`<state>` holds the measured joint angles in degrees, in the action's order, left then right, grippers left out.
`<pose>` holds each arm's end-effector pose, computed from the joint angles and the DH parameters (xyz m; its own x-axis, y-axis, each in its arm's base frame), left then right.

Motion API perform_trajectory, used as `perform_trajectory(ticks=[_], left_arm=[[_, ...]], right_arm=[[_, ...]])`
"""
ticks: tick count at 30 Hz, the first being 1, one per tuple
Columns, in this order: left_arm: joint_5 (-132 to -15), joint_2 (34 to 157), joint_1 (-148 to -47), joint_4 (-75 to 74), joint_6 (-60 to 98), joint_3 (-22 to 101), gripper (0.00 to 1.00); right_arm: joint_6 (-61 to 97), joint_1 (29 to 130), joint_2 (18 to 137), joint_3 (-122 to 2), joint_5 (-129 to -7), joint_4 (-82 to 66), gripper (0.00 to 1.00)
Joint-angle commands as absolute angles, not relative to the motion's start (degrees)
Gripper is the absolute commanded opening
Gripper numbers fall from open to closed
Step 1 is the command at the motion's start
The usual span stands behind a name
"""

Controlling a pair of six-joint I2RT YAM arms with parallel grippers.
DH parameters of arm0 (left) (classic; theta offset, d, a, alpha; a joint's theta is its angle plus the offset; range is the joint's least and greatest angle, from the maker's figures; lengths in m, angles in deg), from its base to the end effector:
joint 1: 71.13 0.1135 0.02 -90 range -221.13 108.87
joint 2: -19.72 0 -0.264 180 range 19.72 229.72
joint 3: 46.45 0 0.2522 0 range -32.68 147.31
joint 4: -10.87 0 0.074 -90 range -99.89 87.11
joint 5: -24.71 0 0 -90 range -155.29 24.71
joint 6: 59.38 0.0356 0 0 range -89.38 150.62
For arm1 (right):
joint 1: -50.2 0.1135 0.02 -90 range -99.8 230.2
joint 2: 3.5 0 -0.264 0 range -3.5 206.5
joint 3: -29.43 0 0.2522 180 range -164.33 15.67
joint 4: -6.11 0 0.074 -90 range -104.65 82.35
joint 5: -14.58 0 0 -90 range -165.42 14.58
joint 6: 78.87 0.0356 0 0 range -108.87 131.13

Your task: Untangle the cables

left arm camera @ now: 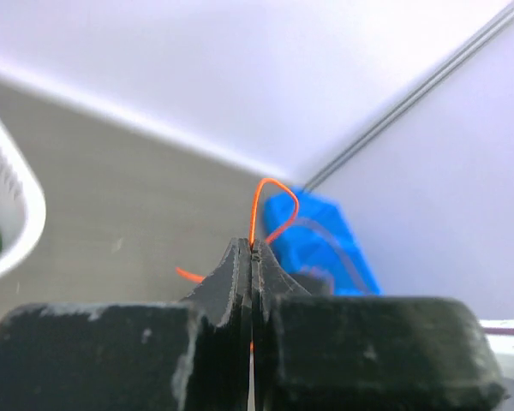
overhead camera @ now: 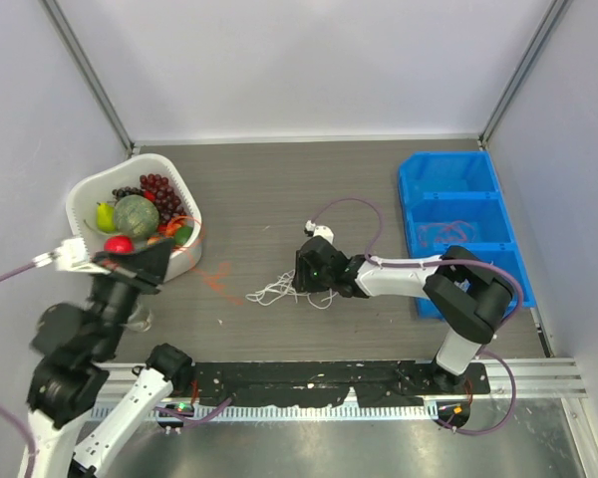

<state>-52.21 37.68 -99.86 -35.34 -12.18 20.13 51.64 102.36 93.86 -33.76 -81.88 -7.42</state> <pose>0.0426 -0.0142 0.3887 -0.1564 -0.6690 -0.7266 0.2231 0.6927 -0.6858 0.2093 0.2630 0.1528 -0.8245 -0.0093 -0.5657 -0.2666 0.8883 0.3739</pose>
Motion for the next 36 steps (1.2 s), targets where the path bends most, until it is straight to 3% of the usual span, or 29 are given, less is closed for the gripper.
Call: perform_trajectory(ticks=[1,9,17,24,31,36], left_arm=[[-49.47,36.16,-99.52,-30.76,-0.42,29.52,0.00],[-52.46,37.74,-99.52,-27.86,-0.40,34.03,0.00],[-50.18,40.98,-99.52,-29.25,-5.93,30.86,0.00],[-47.63,45.21,-99.52,-34.53,-9.36,31.39,0.00],[-47.98,48.81,-99.52,-38.13,-12.70,32.00,0.00],[-49.03,50.74,-99.52,-40.51,-14.99,32.27,0.00]], right_arm=[[52.17,101.88,95.55,-36.36,-84.38,-9.58,0.44],[46.13,101.97,95.91,-38.73,-80.61,-11.78,0.39],[33.72,102.59,80.72,-40.48,-81.65,-15.91,0.50],[24.59,107.14,76.39,-44.79,-85.61,-20.13,0.48],[23.26,110.85,73.49,-41.55,-72.09,1.54,0.52],[19.92,113.57,78.40,-45.75,-68.39,7.46,0.53]])
